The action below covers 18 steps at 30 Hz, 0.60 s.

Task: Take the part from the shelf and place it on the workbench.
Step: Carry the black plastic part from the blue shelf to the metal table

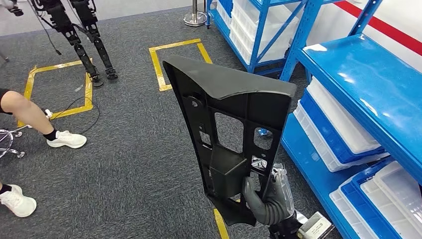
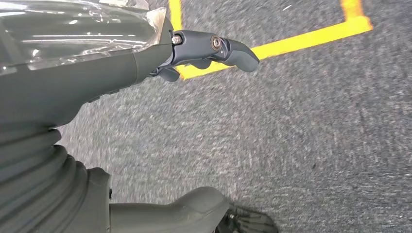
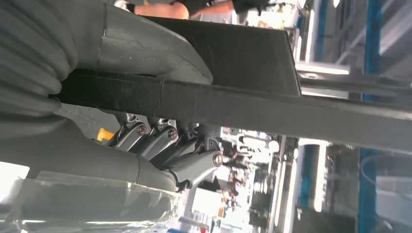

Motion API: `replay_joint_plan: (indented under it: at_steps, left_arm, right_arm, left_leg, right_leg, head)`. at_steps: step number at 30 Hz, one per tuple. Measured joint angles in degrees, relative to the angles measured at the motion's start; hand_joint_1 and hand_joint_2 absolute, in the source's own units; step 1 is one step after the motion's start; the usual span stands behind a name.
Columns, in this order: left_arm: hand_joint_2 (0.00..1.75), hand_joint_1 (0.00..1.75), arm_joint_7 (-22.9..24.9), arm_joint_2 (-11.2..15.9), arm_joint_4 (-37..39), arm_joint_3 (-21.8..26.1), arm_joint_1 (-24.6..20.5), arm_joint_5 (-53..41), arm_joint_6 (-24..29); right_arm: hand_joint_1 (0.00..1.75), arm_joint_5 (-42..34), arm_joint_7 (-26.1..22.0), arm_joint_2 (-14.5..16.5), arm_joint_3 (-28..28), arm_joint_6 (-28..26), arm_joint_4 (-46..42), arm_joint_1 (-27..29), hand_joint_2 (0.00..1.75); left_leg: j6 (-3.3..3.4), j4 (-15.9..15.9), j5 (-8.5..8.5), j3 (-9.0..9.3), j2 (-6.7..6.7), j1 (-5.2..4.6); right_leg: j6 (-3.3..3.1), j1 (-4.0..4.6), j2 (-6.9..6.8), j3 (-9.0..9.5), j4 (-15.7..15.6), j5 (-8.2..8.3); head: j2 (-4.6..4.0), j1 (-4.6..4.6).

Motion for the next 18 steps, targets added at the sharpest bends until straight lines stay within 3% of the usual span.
replay_joint_plan:
  at_steps: [1,2,4,6,8,9,11,13,15,16,18]
  left_arm:
    - [1.75,0.00,0.05,0.00,-0.03,-0.01,0.01,-0.01,-0.16]
    - [1.75,0.00,0.08,-0.02,-0.07,-0.02,0.02,-0.02,-0.23]
    - [1.75,0.00,0.08,-0.03,-0.13,-0.02,0.00,-0.05,-0.25]
    - [1.75,0.00,0.01,0.01,-0.15,-0.02,0.03,-0.06,-0.23]
    - [1.75,0.00,-0.07,0.05,-0.15,-0.02,0.17,-0.06,-0.21]
    - [1.75,0.00,-0.08,0.08,-0.16,-0.03,0.26,-0.07,-0.22]
    - [1.75,0.00,-0.10,0.14,-0.17,-0.05,0.29,-0.08,-0.22]
    - [1.75,0.00,-0.10,0.20,-0.17,-0.09,0.15,-0.11,-0.17]
    - [1.75,0.00,0.04,0.23,-0.17,-0.25,0.06,-0.20,-0.08]
    - [1.75,0.00,0.18,0.23,-0.17,-0.35,0.06,-0.27,0.02]
    - [1.75,0.00,0.46,0.28,-0.17,-0.57,0.06,-0.40,0.26]
  right_arm:
    - [1.75,0.29,0.07,0.16,0.09,-0.17,-0.05,0.18,1.75]
    - [1.75,0.39,0.12,0.27,0.18,-0.34,-0.14,0.23,1.75]
    - [1.75,0.23,0.06,0.61,0.34,-0.55,-0.32,0.24,1.75]
    - [1.75,0.21,-0.02,1.04,0.49,-0.63,-0.54,0.31,1.75]
    - [1.75,0.24,-0.07,1.41,0.60,-0.73,-0.72,0.29,1.75]
    - [1.75,0.30,-0.07,1.58,0.62,-0.82,-0.80,0.26,1.75]
    - [1.75,0.53,-0.07,2.02,0.63,-1.10,-1.04,0.22,1.75]
    - [1.75,0.75,-0.06,2.32,0.64,-1.43,-1.22,0.24,1.75]
    - [1.75,0.91,-0.02,2.41,0.67,-1.62,-1.25,0.24,1.75]
    - [1.75,0.99,0.02,2.46,0.67,-1.68,-1.25,0.23,1.75]
    - [1.75,1.15,0.07,2.57,0.66,-1.78,-1.26,0.18,1.75]
  left_leg:
    - [-0.03,0.03,-0.01,0.04,-0.77,0.01]
    - [-0.09,0.06,-0.03,0.12,-1.53,0.04]
    - [-0.52,0.32,-0.24,0.22,-2.96,-0.03]
    - [-1.19,0.55,-0.45,0.07,-4.02,-0.12]
    - [-1.84,0.49,-0.43,-0.22,-4.65,0.10]
    - [-2.14,0.73,-0.61,-0.40,-4.13,0.22]
    - [-2.76,3.59,-2.46,-1.71,-1.56,0.35]
    - [-3.26,10.27,-5.99,-4.91,0.92,0.44]
    - [-3.49,16.02,-7.93,-7.92,1.47,0.53]
    - [-3.44,16.28,-7.40,-8.16,1.61,0.53]
    - [-2.88,10.75,-3.95,-5.42,2.59,0.37]
  right_leg:
    - [0.44,-0.08,0.12,-0.04,-0.42,0.72]
    - [0.99,-0.23,0.36,1.07,-3.12,2.26]
    - [1.77,-0.66,1.86,4.48,-10.93,5.65]
    - [1.45,-0.82,2.78,6.41,-15.14,7.18]
    - [0.50,-0.66,2.12,6.64,-15.41,7.39]
    - [0.08,-0.67,1.76,6.67,-15.48,7.50]
    - [-0.71,-0.80,0.88,6.75,-15.65,7.61]
    - [-1.26,-0.54,-0.16,6.79,-15.67,7.46]
    - [-1.56,-0.29,-1.37,6.81,-15.65,7.31]
    - [-1.65,-0.19,-1.96,6.86,-15.65,7.22]
    - [-1.72,0.01,-3.02,7.14,-15.65,7.02]
  head:
    - [0.00,0.01]
    - [0.00,0.01]
    - [0.01,0.08]
    - [0.01,0.06]
    - [0.00,-0.02]
    - [0.00,-0.07]
    - [0.00,-0.35]
    - [0.00,-0.67]
    - [0.00,-0.67]
    - [0.00,-0.68]
    - [0.00,-0.68]
